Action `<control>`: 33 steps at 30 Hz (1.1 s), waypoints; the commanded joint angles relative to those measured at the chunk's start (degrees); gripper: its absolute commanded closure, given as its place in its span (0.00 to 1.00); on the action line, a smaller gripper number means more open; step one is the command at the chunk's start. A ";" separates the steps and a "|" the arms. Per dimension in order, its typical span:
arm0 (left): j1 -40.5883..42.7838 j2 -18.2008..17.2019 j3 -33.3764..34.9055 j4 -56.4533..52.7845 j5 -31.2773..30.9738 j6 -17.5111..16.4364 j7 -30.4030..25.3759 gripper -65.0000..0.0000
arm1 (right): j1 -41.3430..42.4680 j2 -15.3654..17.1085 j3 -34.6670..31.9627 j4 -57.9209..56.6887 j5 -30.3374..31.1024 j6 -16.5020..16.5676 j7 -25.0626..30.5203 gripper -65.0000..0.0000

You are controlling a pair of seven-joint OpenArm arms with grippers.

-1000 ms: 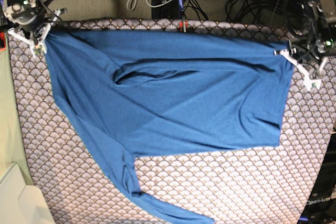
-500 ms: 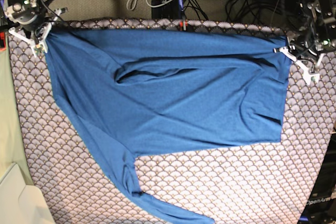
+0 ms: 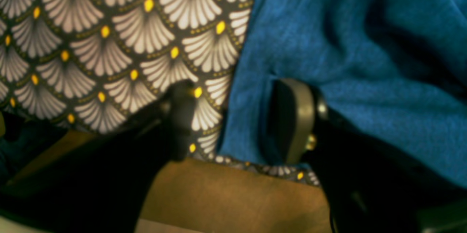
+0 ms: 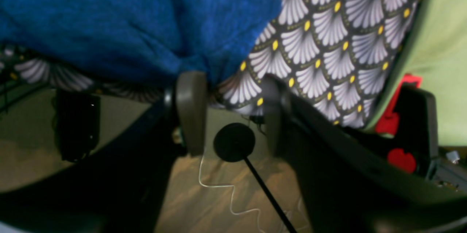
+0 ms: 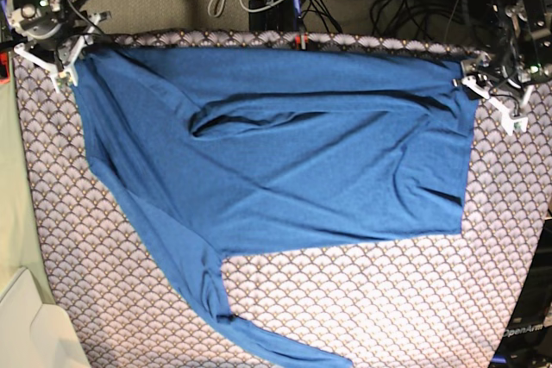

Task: Fold the T-shirt properly
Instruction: 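Lay the edge down and open both grippers, releasing the shirt, then move both grippers to the shirt's side edges near the sleeves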

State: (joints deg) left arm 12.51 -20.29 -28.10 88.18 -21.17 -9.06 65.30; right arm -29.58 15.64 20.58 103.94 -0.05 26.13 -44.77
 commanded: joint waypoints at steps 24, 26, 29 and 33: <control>-0.51 -0.32 -5.62 13.93 -0.94 -0.22 -1.78 0.41 | 11.43 -2.06 7.60 0.81 -0.34 -0.24 -1.25 0.55; -0.51 1.26 -5.71 14.72 -0.94 -0.22 -2.13 0.41 | 14.42 -0.39 5.93 0.63 -0.34 -0.24 -1.34 0.55; -1.66 2.67 -5.71 15.95 -0.41 -0.22 -2.40 0.41 | 19.69 1.37 1.71 -1.22 -0.34 -0.24 -1.34 0.55; -5.96 3.20 -5.71 15.60 -0.33 -0.13 -2.40 0.41 | 29.19 4.45 -6.20 -7.72 -0.34 -0.24 -1.34 0.55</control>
State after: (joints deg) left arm 6.72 -16.25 -33.43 102.78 -21.32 -9.45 63.81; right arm -1.30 19.33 13.89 94.85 -0.89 26.13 -47.46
